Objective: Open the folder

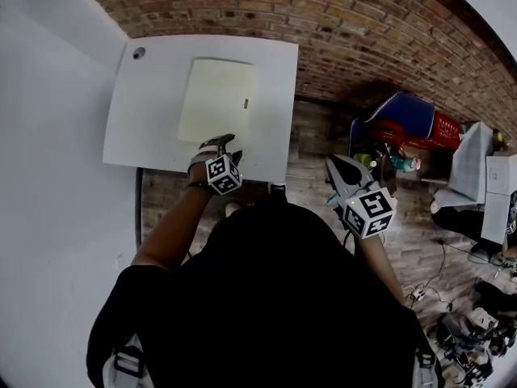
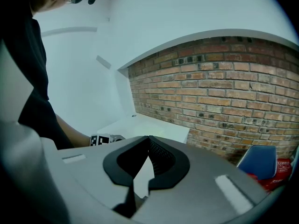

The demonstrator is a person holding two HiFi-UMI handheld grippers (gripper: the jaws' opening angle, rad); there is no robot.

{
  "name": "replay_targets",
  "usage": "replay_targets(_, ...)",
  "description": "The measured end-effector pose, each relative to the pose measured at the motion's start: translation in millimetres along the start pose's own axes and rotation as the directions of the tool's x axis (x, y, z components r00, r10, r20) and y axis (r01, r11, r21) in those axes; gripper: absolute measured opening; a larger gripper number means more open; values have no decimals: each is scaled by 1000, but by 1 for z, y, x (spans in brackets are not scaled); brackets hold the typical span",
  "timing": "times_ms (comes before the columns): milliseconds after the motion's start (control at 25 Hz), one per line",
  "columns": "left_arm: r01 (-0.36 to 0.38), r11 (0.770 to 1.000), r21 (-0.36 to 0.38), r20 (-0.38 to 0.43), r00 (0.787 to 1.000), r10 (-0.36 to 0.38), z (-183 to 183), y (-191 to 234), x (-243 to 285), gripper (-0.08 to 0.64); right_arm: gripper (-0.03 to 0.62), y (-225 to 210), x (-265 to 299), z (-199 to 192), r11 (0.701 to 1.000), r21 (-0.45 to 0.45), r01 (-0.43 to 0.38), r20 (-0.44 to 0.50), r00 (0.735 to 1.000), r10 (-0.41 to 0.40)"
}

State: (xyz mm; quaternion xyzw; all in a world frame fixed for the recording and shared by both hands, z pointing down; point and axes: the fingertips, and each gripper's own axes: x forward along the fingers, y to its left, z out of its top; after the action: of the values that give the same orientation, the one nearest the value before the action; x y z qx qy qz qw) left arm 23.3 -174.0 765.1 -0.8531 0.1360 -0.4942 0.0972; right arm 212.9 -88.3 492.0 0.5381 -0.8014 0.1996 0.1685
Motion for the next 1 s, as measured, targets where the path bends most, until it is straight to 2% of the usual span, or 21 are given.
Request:
replay_targets(160,-13,1000,26,-22,1000,14,-8,-2,11,204,2,-5,-2,-3,1000,7,10,-9,1000,-10)
replay_targets(440,-100,985,139,-49,993,108,-20,5,22,204,2,-8,-2,-8,1000,22,17,-23,1000,-16)
replay_targets(760,-160,974,159,-12,986,164,-15,12,26,199,2,-10,3,-5,999,51,0,-14,1000,0)
replay_targets(1000,-138,980,140,22,990,136,-9,8,27,156,2,-11,8,-5,996,91,-17,-8,1000,17)
